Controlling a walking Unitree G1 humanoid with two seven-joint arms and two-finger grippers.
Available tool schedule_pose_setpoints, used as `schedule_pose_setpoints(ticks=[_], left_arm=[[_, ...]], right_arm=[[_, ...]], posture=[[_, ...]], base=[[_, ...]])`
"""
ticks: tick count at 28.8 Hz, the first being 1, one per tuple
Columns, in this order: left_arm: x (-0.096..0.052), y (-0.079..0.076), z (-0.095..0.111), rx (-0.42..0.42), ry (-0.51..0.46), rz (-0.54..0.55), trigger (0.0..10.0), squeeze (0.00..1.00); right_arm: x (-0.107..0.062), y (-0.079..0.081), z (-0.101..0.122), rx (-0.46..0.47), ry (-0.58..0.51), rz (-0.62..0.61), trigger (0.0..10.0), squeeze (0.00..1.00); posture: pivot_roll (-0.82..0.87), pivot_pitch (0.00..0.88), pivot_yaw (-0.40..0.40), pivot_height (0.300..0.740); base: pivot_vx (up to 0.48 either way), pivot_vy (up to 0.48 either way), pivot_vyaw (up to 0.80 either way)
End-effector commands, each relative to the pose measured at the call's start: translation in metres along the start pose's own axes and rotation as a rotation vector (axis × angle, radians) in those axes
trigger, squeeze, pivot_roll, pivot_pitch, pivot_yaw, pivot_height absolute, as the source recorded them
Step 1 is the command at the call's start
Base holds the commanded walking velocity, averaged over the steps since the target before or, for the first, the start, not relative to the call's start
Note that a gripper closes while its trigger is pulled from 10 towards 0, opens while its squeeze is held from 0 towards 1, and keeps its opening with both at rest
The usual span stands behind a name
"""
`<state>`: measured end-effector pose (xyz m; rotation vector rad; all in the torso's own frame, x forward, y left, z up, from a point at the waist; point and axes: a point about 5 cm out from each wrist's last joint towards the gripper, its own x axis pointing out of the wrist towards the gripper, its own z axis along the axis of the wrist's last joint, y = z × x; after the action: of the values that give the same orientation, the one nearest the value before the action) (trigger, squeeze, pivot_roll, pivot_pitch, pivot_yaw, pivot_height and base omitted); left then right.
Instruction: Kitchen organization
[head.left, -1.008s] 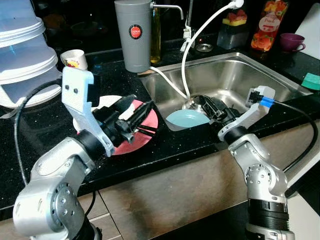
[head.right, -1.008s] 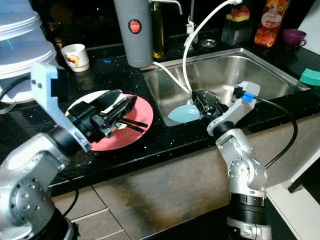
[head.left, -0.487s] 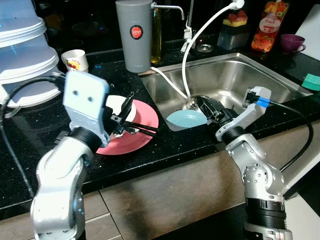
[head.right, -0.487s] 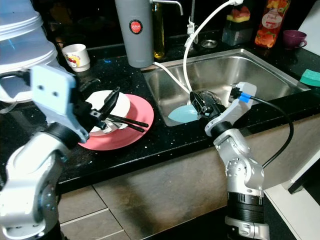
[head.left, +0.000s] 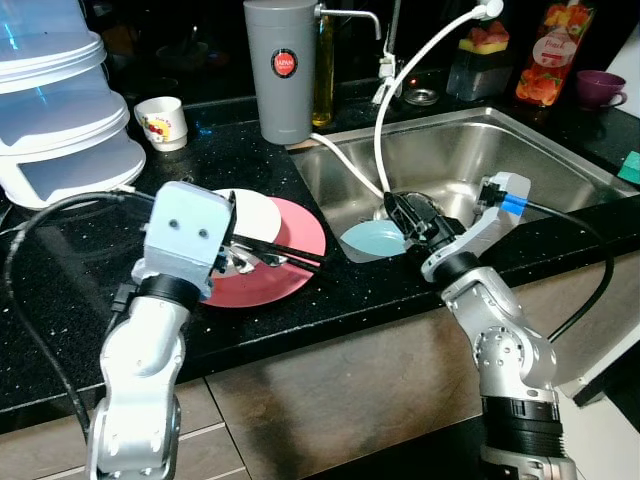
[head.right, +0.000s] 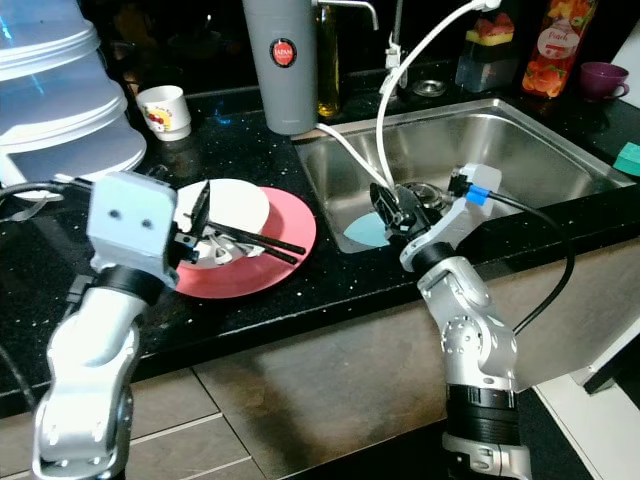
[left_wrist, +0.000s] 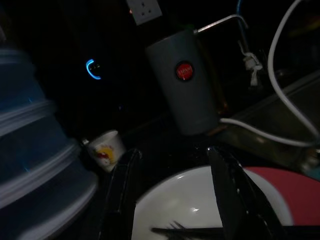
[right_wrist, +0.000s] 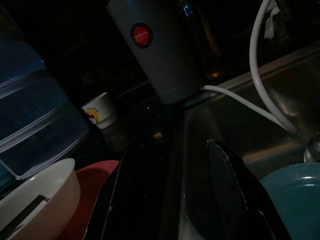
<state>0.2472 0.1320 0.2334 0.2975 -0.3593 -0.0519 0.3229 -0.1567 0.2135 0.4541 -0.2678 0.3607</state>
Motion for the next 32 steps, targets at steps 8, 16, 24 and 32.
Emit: schedule_pose_setpoints(ticks=[8,16,24,32], left_arm=[[-0.005,-0.004,-0.013,-0.038,0.013,-0.012,10.0,0.00],[-0.012,-0.007,-0.020,-0.084,0.066,-0.006,10.0,0.00],[-0.012,-0.011,-0.022,-0.090,0.066,-0.010,10.0,0.00],[-0.008,-0.012,-0.019,-0.072,0.048,-0.024,10.0,0.00]], right_arm=[[0.002,-0.004,0.008,0.006,-0.036,-0.002,10.0,0.00],[0.008,0.002,0.007,-0.011,-0.029,0.030,10.0,0.00],[0.011,0.006,0.006,-0.002,-0.027,0.043,10.0,0.00],[0.012,0.006,0.006,-0.001,-0.028,0.045,10.0,0.00]], posture=[[0.10,0.000,0.036,0.740],[0.10,0.000,0.029,0.740],[0.11,0.000,0.022,0.740],[0.11,0.000,0.024,0.740]], base=[[0.000,0.000,0.00],[-0.114,0.000,0.00],[-0.332,0.000,0.00],[-0.334,0.000,0.00]])
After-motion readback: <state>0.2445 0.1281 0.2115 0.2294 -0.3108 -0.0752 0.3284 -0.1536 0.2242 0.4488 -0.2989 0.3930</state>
